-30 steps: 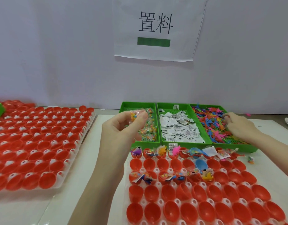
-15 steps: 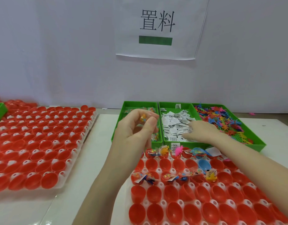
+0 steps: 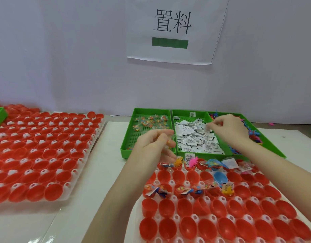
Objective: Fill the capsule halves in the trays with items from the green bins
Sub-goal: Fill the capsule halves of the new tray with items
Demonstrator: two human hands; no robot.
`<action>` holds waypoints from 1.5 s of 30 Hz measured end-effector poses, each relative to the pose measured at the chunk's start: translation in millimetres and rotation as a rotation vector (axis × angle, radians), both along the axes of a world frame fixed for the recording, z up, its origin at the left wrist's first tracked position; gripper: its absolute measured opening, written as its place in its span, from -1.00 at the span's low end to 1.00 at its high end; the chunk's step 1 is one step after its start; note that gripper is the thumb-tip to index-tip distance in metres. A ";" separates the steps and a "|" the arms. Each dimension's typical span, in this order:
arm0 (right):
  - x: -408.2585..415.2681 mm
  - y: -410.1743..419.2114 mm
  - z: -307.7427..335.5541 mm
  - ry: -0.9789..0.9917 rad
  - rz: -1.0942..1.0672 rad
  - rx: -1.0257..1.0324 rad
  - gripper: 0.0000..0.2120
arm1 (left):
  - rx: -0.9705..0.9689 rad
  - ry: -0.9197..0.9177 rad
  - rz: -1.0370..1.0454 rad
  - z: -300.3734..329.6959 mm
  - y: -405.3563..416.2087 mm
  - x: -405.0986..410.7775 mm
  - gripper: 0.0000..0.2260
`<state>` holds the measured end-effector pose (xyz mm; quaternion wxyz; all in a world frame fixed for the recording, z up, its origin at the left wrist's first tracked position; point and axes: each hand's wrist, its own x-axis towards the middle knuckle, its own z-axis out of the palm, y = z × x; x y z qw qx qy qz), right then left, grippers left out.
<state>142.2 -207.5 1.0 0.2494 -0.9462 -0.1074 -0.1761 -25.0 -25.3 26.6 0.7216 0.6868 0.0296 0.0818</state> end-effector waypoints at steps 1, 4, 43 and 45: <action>-6.4 0.0 7.3 -0.017 0.039 0.128 -0.81 | -0.046 0.024 -0.025 -0.8 -1.2 0.2 -0.79; -47.0 2.8 30.2 -0.136 0.285 0.471 -0.88 | -0.127 0.033 -0.084 -5.5 -8.0 -0.8 -0.87; -167.5 -21.8 61.9 -0.016 0.535 0.567 -0.50 | -0.107 -0.021 -0.313 7.8 -52.0 -18.0 -0.82; -168.5 -22.3 60.5 -0.039 0.544 0.452 -0.45 | -0.121 -0.015 -0.349 8.2 -52.1 -18.7 -0.83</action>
